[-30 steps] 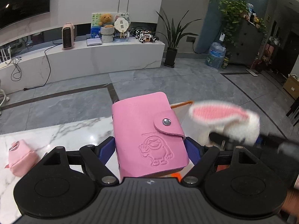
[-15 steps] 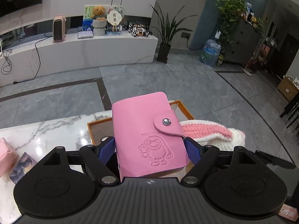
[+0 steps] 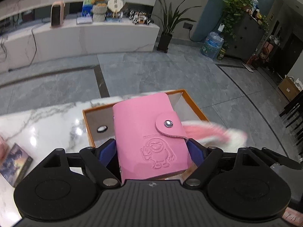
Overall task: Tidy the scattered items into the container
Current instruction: 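Open both tools to drop the wallet and bunny into the box, then withdraw both tools from the box toward the pink pouch on the table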
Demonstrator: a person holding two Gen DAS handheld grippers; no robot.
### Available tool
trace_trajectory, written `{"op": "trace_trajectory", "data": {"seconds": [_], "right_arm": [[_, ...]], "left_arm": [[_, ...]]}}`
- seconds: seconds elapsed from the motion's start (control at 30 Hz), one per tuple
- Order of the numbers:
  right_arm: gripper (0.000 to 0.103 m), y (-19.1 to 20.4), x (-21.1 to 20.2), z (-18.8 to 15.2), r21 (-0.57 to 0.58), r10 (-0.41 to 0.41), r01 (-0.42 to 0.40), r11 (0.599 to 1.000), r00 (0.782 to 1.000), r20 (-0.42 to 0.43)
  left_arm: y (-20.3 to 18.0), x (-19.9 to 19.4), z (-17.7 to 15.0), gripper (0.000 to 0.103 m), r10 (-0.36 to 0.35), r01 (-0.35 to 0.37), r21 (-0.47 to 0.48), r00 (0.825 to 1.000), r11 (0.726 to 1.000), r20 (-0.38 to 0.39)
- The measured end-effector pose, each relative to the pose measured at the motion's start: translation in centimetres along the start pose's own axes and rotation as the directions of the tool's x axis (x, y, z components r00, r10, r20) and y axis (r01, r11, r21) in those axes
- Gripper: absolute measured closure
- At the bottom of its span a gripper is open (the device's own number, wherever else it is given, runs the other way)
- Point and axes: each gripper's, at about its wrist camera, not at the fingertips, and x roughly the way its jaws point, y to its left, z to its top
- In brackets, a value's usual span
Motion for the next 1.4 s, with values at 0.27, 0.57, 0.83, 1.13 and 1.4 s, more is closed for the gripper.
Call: {"op": "trace_trajectory", "data": {"seconds": [0.27, 0.57, 0.83, 1.13, 1.4], "right_arm": [[0.031, 0.2, -0.2, -0.2, -0.013, 0.003, -0.003, 1.0, 1.0, 0.004], [0.03, 0.1, -0.6, 0.3, -0.014, 0.002, -0.002, 1.0, 1.0, 0.009], [0.029, 0.5, -1.1, 0.6, -0.018, 0.004, -0.004, 1.0, 1.0, 0.025], [0.028, 1.5, -1.9, 0.9, -0.022, 0.018, -0.016, 1.0, 0.999, 0.05], [0.027, 4.2, -2.3, 0.9, -0.052, 0.046, -0.043, 0.998, 0.997, 0.062]], "left_arm": [[0.5, 0.0, -0.1, 0.008, -0.019, 0.019, -0.026, 1.0, 0.999, 0.003], [1.4, -0.8, -0.2, 0.008, -0.046, 0.047, -0.039, 0.998, 0.998, 0.03], [3.0, -2.3, -0.3, 0.008, -0.071, 0.075, -0.055, 0.996, 0.996, 0.062], [9.2, -5.6, -1.4, 0.008, -0.018, 0.033, -0.148, 0.995, 0.989, 0.097], [14.6, -8.7, -3.1, 0.008, 0.066, -0.046, -0.207, 0.994, 0.977, 0.09]]}}
